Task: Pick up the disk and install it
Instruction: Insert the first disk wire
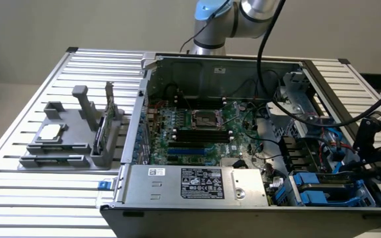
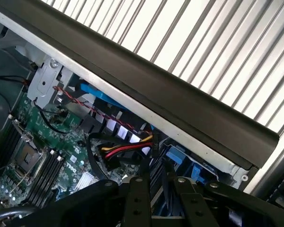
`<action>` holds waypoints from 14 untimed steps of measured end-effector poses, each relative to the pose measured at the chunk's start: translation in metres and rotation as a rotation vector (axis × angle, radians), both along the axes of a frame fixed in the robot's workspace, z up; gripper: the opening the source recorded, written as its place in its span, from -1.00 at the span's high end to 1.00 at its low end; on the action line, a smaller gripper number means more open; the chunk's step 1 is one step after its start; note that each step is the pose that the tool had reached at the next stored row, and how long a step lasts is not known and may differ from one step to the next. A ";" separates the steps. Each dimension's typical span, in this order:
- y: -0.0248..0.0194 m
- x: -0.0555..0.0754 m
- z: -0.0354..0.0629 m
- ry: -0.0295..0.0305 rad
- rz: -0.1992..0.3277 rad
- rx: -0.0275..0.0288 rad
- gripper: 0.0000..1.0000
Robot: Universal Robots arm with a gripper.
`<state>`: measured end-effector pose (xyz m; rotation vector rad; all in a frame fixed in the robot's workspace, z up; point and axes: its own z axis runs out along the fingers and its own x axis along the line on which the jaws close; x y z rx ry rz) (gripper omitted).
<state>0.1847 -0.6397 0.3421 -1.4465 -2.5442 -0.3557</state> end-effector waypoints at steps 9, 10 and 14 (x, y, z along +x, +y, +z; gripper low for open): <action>0.0145 -0.003 -0.0043 -0.0254 0.017 0.0002 0.49; 0.0145 -0.003 -0.0043 -0.0305 0.018 0.0002 0.49; 0.0146 -0.003 -0.0042 -0.0431 0.020 0.0000 0.49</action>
